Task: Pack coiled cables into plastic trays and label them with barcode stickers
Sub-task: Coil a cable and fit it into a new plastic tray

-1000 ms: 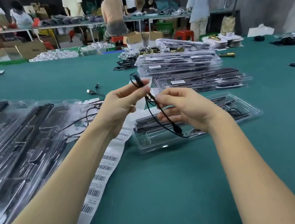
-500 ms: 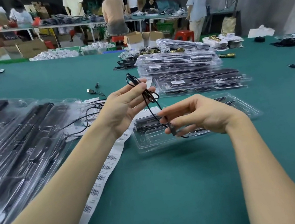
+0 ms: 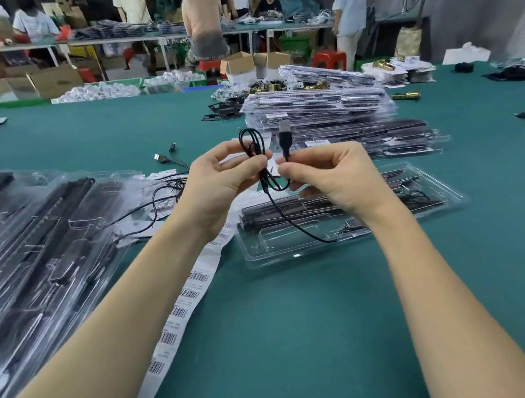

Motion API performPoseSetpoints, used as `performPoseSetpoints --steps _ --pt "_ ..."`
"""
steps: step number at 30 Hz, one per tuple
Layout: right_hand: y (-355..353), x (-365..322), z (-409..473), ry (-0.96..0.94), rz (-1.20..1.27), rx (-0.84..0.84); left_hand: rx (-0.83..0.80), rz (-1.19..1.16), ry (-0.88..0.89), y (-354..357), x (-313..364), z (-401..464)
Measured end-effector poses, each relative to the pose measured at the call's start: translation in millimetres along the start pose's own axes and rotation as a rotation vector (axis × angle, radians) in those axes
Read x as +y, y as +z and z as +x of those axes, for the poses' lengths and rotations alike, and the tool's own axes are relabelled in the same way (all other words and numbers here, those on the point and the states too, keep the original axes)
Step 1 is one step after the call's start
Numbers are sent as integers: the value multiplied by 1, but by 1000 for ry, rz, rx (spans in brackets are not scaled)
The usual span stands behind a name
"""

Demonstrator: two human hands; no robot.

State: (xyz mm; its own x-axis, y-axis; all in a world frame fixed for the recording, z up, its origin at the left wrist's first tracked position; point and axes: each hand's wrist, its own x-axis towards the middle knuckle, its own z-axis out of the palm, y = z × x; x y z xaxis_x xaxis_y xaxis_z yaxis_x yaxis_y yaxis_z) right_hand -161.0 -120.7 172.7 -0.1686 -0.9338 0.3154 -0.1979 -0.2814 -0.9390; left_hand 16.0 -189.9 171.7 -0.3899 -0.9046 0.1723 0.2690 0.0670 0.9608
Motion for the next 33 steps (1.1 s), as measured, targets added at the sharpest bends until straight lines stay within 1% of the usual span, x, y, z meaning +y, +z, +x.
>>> performPoseSetpoints --steps 4,6,7,11,14,16,18,23,25,26,27,28,30,31,33 --pt "16 -1 4 -97 5 186 -29 14 10 3 1 -3" --pt "24 0 4 -139 -34 227 -17 -24 11 4 2 -4" --pt "27 1 3 -171 -88 236 -7 -47 12 4 1 -4" --pt "35 3 3 -408 -512 286 37 -176 -4 7 -1 -5" --pt "45 1 2 -417 -648 257 68 -309 -41 12 -1 -4" --pt "50 3 0 -382 -667 199 98 -356 -61 12 1 -4" --pt "50 6 -1 -344 -662 147 109 -350 -77 12 2 -3" --pt "45 13 1 -351 -631 159 63 -83 -94 7 3 -3" --pt "40 14 1 -363 -603 110 46 -39 -81 0 9 -3" --pt "37 14 1 -363 -592 66 35 19 -60 -6 11 -3" --pt "33 14 2 -355 -584 17 13 150 -19 -11 15 -4" --pt "29 14 2 -344 -581 -28 -28 344 51 -15 18 -5" --pt "23 13 3 -306 -587 -93 -138 718 253 -20 23 -7" --pt "21 12 3 -286 -592 -114 -163 844 353 -20 26 -7" --pt "18 11 3 -255 -606 -142 -176 961 485 -20 28 -9"
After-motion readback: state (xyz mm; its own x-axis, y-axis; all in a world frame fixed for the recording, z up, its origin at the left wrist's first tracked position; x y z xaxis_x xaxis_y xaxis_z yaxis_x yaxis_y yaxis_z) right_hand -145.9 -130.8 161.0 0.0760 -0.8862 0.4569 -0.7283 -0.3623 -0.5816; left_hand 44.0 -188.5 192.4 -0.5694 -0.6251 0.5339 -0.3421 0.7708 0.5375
